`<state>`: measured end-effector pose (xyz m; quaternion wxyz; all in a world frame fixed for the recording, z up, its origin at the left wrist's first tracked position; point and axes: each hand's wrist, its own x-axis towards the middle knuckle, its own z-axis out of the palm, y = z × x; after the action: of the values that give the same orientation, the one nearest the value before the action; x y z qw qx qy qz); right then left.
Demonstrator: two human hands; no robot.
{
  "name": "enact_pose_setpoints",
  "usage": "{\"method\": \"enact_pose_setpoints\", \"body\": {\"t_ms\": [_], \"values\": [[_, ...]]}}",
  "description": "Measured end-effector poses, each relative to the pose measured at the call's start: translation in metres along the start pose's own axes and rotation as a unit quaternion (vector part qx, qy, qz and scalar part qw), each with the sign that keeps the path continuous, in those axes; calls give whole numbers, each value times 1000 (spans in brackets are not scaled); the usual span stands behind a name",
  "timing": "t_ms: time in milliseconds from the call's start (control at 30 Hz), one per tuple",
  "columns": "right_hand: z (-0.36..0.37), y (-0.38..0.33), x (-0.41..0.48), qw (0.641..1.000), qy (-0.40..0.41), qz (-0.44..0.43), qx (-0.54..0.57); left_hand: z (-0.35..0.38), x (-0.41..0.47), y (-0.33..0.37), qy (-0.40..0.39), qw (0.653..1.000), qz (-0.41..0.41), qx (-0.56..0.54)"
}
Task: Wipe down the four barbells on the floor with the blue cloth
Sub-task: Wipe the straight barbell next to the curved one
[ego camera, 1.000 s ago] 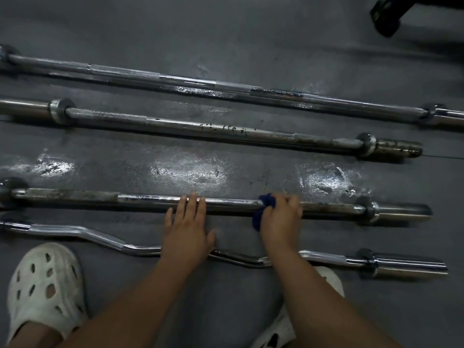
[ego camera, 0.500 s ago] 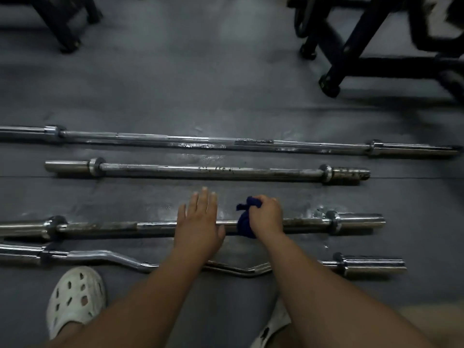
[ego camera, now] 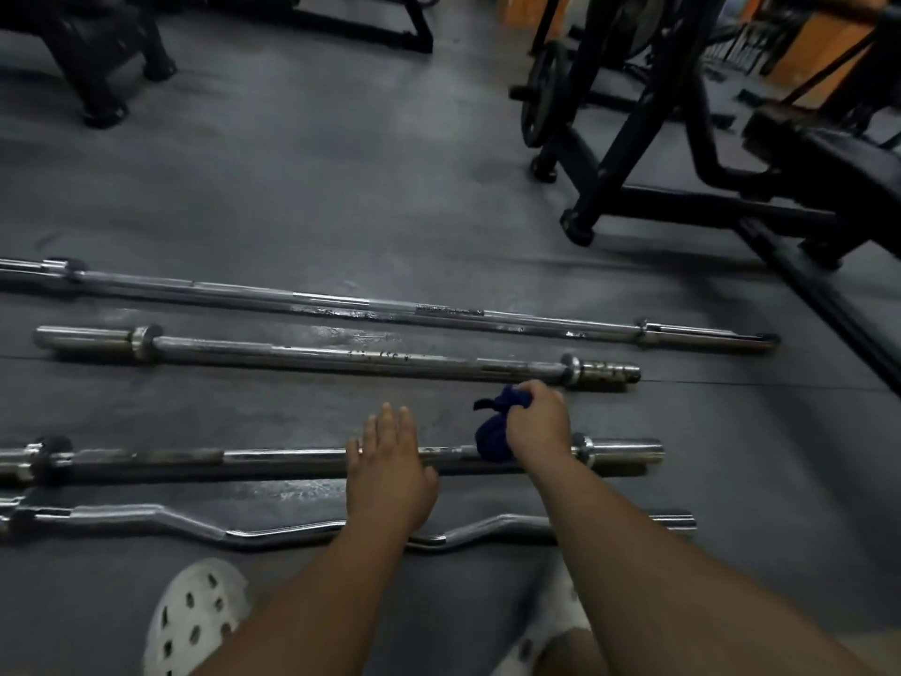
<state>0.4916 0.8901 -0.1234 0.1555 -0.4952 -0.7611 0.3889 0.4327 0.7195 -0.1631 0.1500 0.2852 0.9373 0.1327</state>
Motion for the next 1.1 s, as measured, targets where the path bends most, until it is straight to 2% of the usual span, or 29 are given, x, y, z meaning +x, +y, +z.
{"method": "enact_pose_setpoints", "body": {"t_ms": [233, 400, 500, 800, 900, 1100], "values": [[31, 71, 13, 996, -11, 85, 39, 43, 30, 0, -56, 996, 23, 68], [40, 113, 32, 990, 0, 137, 34, 87, 45, 19, -107, 991, 39, 76], [48, 122, 47, 991, -19, 133, 17, 103, 50, 22, -121, 988, 45, 82], [45, 129, 67, 996, -64, 66, -18, 107, 66, 13, -141, 988, -7, 58], [32, 134, 74, 997, -48, 44, -51, 107, 68, 17, -134, 990, -17, 39], [30, 158, 92, 994, 43, 86, -51, 118, 70, 20, -136, 990, 7, 41]]}}
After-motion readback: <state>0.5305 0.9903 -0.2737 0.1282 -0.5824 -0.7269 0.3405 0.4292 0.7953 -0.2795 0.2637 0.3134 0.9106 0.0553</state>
